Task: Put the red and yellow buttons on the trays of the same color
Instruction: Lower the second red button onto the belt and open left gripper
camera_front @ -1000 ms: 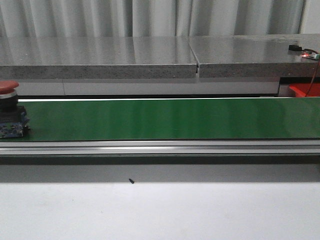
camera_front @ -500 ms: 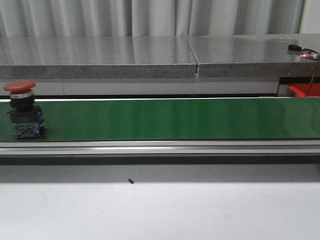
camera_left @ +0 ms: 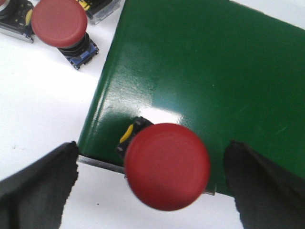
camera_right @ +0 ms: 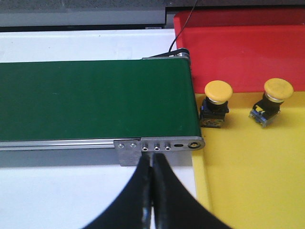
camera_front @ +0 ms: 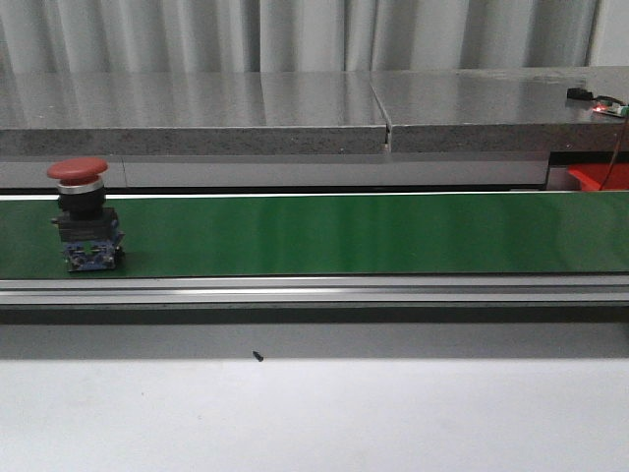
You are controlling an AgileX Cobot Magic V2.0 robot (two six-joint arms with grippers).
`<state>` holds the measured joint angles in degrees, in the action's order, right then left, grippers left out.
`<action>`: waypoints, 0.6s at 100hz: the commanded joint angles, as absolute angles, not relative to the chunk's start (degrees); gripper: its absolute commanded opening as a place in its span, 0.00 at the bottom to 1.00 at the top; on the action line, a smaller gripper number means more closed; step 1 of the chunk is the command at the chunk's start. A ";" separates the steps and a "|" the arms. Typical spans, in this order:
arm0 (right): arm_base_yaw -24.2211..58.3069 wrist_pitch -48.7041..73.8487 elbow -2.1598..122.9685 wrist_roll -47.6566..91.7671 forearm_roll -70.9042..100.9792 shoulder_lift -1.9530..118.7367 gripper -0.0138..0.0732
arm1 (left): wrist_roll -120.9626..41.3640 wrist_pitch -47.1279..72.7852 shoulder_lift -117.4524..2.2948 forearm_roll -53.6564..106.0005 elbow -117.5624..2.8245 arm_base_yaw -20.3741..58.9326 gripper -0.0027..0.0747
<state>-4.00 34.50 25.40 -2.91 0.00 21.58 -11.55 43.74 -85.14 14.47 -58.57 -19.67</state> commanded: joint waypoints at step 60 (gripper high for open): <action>-3.90 30.41 26.88 -2.94 0.00 21.96 0.09 | -12.56 42.79 -61.56 17.81 -59.98 -19.23 0.01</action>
<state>-4.00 34.50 25.40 -2.91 0.00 21.58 -12.41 44.54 -64.87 15.79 -58.57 -19.67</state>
